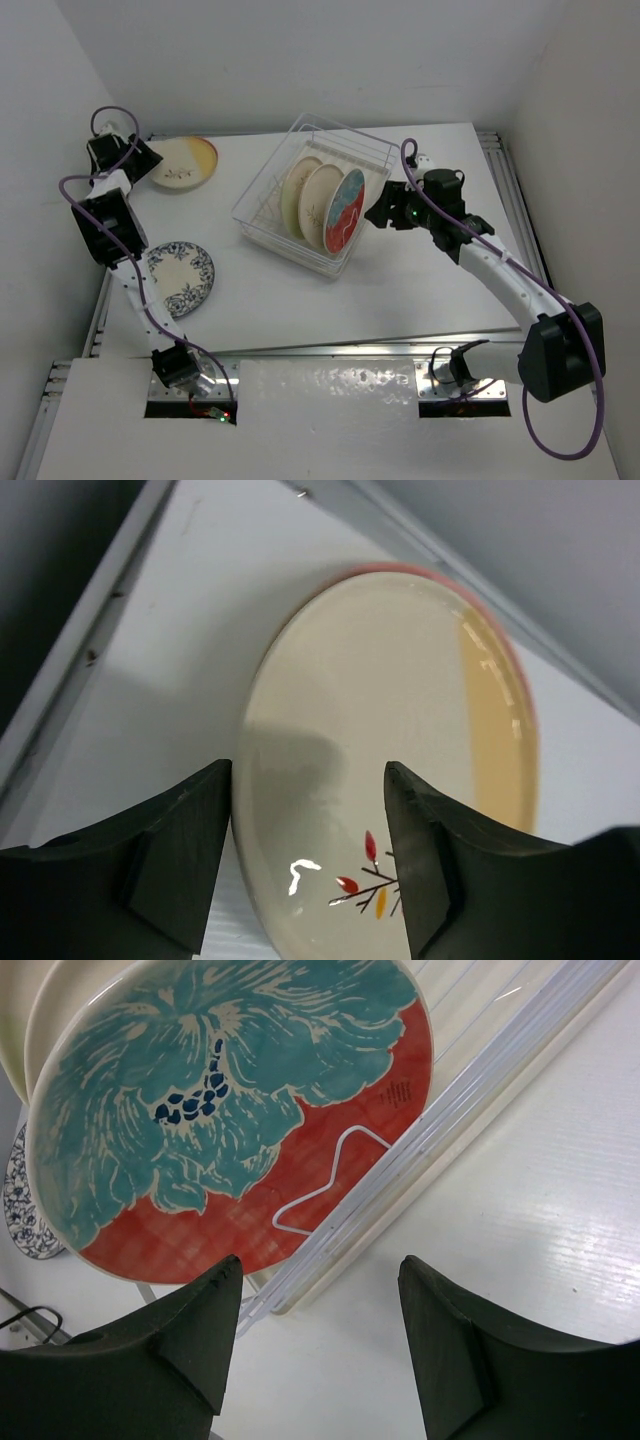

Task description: Unload the plates from the dish rack

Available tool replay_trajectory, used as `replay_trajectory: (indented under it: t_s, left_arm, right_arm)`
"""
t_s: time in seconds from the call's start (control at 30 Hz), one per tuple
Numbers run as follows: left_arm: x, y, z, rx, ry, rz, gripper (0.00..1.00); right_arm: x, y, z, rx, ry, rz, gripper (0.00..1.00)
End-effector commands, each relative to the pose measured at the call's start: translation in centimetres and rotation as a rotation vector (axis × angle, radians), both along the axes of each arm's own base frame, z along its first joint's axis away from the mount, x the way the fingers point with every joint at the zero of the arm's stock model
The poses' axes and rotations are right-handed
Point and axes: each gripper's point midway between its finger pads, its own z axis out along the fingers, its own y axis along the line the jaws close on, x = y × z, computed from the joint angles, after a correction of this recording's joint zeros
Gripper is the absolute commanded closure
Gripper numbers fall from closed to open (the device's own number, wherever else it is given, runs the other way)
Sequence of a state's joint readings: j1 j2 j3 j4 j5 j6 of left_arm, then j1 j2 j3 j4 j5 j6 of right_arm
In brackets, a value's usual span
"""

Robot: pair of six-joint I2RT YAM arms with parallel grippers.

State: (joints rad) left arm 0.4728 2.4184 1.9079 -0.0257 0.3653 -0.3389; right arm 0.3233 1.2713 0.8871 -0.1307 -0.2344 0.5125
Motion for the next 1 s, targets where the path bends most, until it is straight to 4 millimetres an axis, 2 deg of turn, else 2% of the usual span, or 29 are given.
replay_trajectory:
  t_s: [0.0, 0.23, 0.47, 0.53, 0.6, 0.63, 0.7, 0.9, 0.97]
  left_arm:
    - [0.5, 2.1, 2.9, 0.154, -0.009, 0.033, 0.41]
    - [0.1, 1.1, 2.1, 0.239, 0.041, -0.023, 0.4]
    - [1.2, -1.7, 3.7, 0.227, -0.037, -0.131, 0.41]
    - [1.6, -1.5, 4.0, 0.238, -0.061, -0.121, 0.42]
    - [2.2, -0.9, 4.6, 0.256, -0.09, -0.098, 0.48]
    - [2.3, -0.8, 4.5, 0.259, -0.091, -0.091, 0.54]
    - [2.5, -0.6, 4.3, 0.26, -0.086, -0.09, 0.56]
    - [2.4, -0.8, 4.1, 0.258, -0.08, -0.096, 0.48]
    - [2.4, -0.6, 5.4, 0.27, -0.097, -0.094, 0.45]
  right_arm:
    - [0.9, 0.2, 2.5, 0.003, -0.072, 0.002, 0.37]
    - [0.9, 0.3, 2.4, 0.006, -0.07, 0.006, 0.37]
    - [0.7, 0.2, 2.2, -0.002, -0.065, 0.011, 0.37]
    - [0.6, 0.3, 2.2, -0.002, -0.063, 0.012, 0.37]
    - [0.6, 0.1, 2.3, -0.005, -0.066, 0.007, 0.37]
    - [0.6, 0.1, 2.4, -0.007, -0.067, 0.007, 0.37]
    - [0.5, 0.0, 2.5, -0.009, -0.069, 0.004, 0.37]
    - [0.2, -0.2, 2.5, -0.011, -0.067, 0.0, 0.37]
    - [0.3, -0.1, 2.7, -0.01, -0.07, 0.002, 0.37]
